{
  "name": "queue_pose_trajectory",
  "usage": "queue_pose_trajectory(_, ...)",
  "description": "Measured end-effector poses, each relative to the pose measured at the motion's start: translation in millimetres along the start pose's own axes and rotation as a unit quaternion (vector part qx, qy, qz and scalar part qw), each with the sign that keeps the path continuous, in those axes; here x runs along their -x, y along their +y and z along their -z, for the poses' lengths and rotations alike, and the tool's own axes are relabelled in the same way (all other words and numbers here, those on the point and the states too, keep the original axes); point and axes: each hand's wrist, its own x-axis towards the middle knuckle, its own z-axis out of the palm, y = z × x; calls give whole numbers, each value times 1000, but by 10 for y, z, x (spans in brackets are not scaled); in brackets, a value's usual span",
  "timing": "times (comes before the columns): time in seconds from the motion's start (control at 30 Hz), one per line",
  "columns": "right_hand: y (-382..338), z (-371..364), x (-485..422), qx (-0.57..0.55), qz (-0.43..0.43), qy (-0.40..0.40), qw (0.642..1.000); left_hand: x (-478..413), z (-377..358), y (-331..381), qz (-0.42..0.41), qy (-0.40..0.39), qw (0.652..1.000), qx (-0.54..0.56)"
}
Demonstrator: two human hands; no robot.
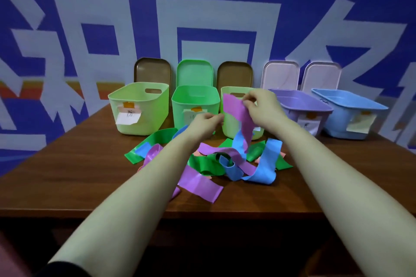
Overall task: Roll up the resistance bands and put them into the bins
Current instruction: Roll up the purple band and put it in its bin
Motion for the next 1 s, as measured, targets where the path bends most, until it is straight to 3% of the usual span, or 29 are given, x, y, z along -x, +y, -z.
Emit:
queue_pose_trajectory(0.2, -433, 329, -60, -220, 36, 44, 974, 24, 0, 345, -7, -28, 980, 199)
queue_pose_trajectory(0.4, -786, 442, 29, -348, 76, 31, 934, 193, 242, 700, -56, -57, 900, 428)
queue_pose_trajectory(0.53, -1021, 445, 181, -408, 77, 39, 909, 350, 404, 845, -85, -36, 873, 479)
queue_pose_trajectory(0.7, -1229, 412, 365, -408, 91, 46, 907, 565, 599, 925, -103, -58, 815, 567)
queue_pose_trajectory(0.83, -1343, 372, 536, -458, 67, 0, 887, 726, 732, 908, -120, -44, 791, 598)
queue_pose_trajectory(1.0, -1464, 335, 814, -504, 43, -78, 859, 971, 791, 772, -105, -69, 815, 566)
